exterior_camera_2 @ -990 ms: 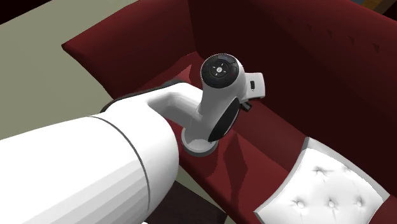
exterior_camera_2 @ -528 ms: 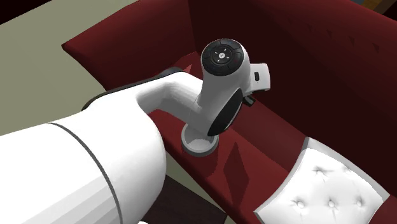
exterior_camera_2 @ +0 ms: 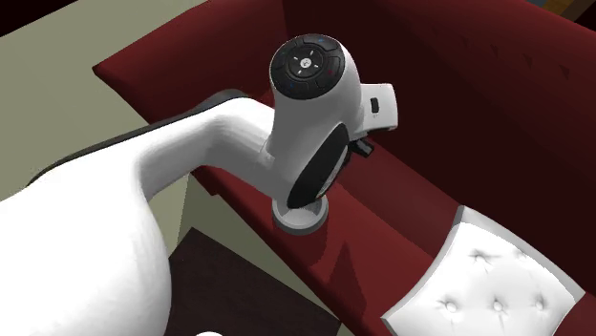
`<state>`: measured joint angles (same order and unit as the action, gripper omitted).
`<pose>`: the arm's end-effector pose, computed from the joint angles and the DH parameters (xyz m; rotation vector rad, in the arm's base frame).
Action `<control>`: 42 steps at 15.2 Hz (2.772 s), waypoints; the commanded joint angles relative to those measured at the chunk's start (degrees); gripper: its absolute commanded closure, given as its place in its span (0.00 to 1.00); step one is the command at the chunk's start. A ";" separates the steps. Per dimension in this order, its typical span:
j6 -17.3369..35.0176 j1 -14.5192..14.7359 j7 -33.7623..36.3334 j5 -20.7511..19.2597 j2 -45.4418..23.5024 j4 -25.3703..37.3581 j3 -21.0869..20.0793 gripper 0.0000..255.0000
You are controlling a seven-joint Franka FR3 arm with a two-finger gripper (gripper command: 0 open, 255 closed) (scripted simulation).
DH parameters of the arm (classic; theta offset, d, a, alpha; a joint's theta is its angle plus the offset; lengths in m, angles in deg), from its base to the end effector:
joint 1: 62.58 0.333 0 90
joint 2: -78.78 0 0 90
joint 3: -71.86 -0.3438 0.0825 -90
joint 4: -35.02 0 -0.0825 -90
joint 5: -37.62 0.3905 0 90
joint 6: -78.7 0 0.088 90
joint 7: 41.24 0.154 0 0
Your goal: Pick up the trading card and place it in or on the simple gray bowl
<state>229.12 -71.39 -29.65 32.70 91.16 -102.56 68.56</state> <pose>0.5164 -0.0493 0.4268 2.9992 -0.3492 0.6788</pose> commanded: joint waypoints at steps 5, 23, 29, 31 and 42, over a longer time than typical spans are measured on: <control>-5.68 1.66 2.33 0.96 14.49 -8.95 -1.77 1.00; -8.60 4.77 6.50 3.08 30.32 -22.11 -5.31 1.00; -2.84 4.38 7.27 2.80 27.92 -25.47 -6.01 1.00; -0.81 4.18 7.56 2.67 26.92 -26.49 -6.30 1.00; 11.22 2.00 9.77 1.21 19.48 -31.00 -8.70 1.00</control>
<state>239.46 -69.25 -19.99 34.02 110.97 -133.08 59.98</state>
